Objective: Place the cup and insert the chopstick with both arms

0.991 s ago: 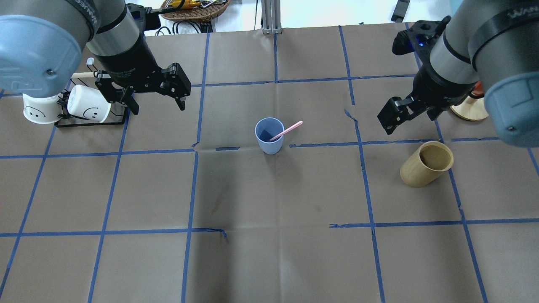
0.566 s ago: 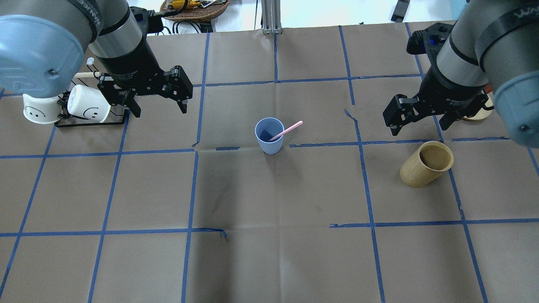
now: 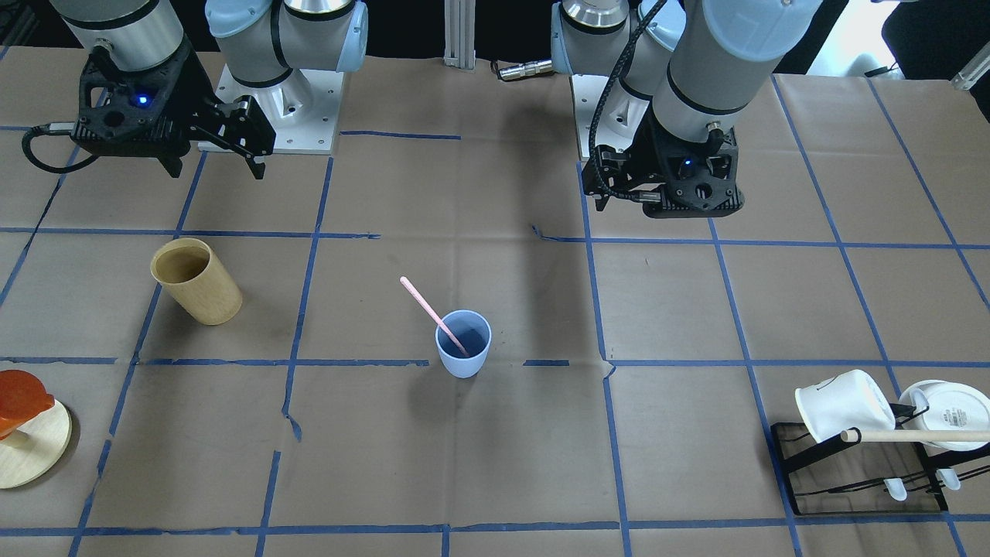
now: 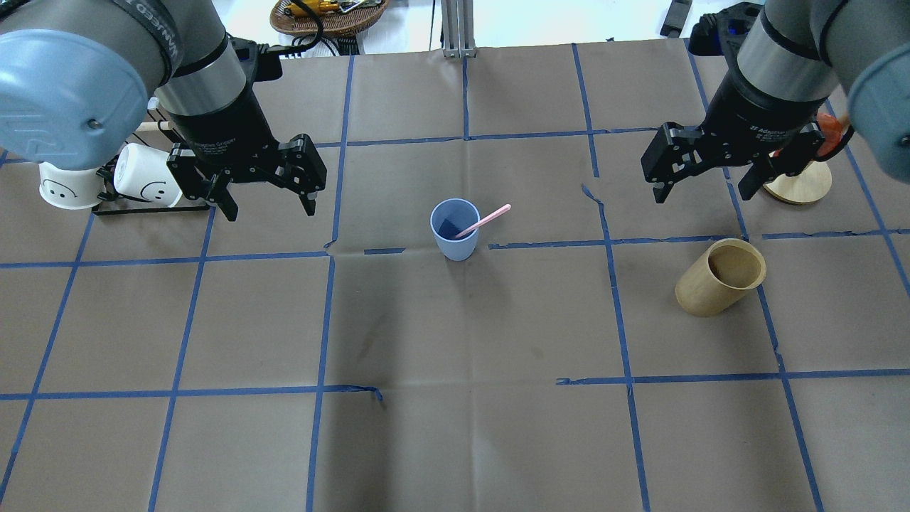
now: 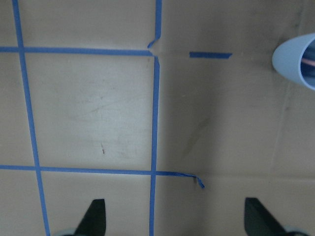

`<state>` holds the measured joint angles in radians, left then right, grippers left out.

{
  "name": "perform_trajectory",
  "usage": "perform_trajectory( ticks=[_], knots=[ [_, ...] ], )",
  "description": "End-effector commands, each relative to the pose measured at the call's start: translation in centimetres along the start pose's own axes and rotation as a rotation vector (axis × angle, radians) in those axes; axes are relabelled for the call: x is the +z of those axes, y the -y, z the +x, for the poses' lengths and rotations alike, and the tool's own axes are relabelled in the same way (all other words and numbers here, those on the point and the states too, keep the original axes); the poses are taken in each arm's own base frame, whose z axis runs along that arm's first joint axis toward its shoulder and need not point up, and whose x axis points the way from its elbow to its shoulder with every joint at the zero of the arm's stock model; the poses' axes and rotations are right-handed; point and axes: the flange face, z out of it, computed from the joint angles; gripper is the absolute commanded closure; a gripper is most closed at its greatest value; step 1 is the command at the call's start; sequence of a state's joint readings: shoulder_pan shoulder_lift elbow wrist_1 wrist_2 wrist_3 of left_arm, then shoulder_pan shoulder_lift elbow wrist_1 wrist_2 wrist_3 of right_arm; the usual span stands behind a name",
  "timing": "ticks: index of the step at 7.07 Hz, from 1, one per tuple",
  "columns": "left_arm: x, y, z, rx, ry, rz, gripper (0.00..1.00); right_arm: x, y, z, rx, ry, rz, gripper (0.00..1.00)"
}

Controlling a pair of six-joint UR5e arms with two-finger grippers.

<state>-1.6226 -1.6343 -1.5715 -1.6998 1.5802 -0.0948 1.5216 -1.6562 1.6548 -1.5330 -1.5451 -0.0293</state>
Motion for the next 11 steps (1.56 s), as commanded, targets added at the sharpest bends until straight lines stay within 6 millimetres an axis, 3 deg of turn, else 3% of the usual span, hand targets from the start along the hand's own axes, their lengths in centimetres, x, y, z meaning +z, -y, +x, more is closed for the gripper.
perform_trajectory(
  ticks=[1,3,5,9,11],
  knots=[
    [1.1,0.1,-0.3,0.001,0.036,-0.044,0.0,-0.2,-0.1,-0.7,0.075,0.046,-0.01,0.0],
    [0.9,1.0,-0.8,-0.005,0.093,-0.037,0.0,-0.2,-0.4,-1.4,0.06,0.018,-0.006,0.0],
    [-0.3,-0.1,-0.9,-0.013,0.081,-0.012,0.0,0.1,-0.6,-3.1,0.064,0.017,0.0,0.0],
    [-0.6,-0.2,-1.2,-0.015,0.077,-0.005,0.0,0.5,-0.4,-2.5,0.048,-0.045,-0.007,0.0],
    [-1.0,1.2,-0.8,-0.02,0.041,0.059,0.01,0.5,-0.5,-2.6,0.051,-0.038,-0.008,0.0]
  ],
)
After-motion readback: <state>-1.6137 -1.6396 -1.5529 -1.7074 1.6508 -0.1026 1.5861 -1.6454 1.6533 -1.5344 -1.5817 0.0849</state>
